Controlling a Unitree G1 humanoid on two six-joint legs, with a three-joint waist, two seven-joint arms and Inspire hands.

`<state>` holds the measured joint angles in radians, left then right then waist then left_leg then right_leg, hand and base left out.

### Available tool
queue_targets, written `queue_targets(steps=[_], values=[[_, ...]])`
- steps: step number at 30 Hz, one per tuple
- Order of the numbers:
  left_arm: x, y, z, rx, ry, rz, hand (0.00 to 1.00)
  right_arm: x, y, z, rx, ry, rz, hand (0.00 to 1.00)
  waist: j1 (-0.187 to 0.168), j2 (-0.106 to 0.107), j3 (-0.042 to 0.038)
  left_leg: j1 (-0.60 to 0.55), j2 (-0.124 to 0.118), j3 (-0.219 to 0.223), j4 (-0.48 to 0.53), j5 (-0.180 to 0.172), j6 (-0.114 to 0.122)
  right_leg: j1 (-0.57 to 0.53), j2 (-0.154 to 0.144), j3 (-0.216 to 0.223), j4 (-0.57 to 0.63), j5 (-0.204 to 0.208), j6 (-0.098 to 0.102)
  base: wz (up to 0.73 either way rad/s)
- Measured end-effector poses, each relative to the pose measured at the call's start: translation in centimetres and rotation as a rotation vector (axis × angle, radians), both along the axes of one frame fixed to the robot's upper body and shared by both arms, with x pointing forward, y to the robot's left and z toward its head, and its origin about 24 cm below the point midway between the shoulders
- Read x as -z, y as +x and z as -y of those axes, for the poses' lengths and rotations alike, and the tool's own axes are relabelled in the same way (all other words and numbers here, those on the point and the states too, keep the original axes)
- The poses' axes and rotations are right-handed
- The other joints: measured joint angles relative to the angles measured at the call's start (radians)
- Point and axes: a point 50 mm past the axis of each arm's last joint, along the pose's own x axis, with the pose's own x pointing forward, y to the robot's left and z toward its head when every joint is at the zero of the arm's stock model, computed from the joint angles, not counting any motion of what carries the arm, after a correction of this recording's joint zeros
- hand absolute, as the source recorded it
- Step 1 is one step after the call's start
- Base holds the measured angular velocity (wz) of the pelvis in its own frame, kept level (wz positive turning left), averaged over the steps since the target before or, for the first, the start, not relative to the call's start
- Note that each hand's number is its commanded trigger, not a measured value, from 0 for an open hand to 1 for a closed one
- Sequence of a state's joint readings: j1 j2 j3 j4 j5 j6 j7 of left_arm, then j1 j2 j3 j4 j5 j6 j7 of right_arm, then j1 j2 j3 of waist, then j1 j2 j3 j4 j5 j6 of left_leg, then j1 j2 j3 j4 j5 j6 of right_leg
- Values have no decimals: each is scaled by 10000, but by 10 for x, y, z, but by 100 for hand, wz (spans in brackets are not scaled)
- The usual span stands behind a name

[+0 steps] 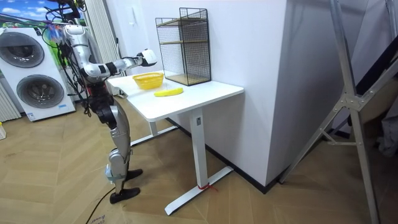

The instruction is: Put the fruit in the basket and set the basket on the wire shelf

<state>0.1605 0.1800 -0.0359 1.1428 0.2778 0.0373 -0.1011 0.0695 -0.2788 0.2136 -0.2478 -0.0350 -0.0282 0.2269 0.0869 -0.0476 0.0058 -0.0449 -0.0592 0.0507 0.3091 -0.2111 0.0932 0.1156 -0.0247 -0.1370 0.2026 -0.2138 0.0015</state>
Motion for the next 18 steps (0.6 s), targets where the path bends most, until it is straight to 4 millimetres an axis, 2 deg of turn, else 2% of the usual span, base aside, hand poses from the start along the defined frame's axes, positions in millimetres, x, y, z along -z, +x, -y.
queue_targets(steps=[9, 10, 11, 12, 14, 15, 18], values=[[1, -1, 2, 177, -94, -221, 0, 10, -2, -5, -332, -642, -378, 100, -5, -15, -7, -188, -1, -35, 95, -2, 4, -128, 7, -16, 2, 2, 4, 0], [1, 1, 2, 188, -103, -191, 0, 11, -3, -5, -347, -658, -427, 91, -5, -9, -5, -231, -1, -52, 128, -2, 4, -131, 10, -25, 3, 2, 3, 4], [1, 2, 2, 193, -102, -164, 0, 13, -4, -5, -347, -662, -488, 60, -3, -7, -6, -261, -2, -60, 148, -2, 4, -132, 10, -26, 3, 2, 3, 4], [1, 2, 2, 194, -102, -156, 0, 13, -4, -5, -365, -665, -508, 52, -1, -7, -6, -279, -2, -64, 158, -2, 5, -133, 10, -26, 4, 2, 3, 0], [1, 2, 2, 191, -106, -165, 0, 14, -4, -5, -408, -727, -551, 7, 0, -9, -7, -300, -2, -60, 180, -1, 6, -135, 10, -29, 9, 2, 3, 0], [1, 2, 2, 192, -102, -166, 0, 15, -4, -4, -393, -735, -586, 0, -1, -12, -8, -298, -3, -60, 180, -1, 6, -135, 10, -27, 12, 2, 3, 0], [1, 2, 2, 198, -93, -161, 0, 18, -5, -4, -362, -754, -724, 0, 7, -18, -11, -298, -3, -61, 184, -1, 7, -180, 12, -23, 15, 2, 3, 0]])
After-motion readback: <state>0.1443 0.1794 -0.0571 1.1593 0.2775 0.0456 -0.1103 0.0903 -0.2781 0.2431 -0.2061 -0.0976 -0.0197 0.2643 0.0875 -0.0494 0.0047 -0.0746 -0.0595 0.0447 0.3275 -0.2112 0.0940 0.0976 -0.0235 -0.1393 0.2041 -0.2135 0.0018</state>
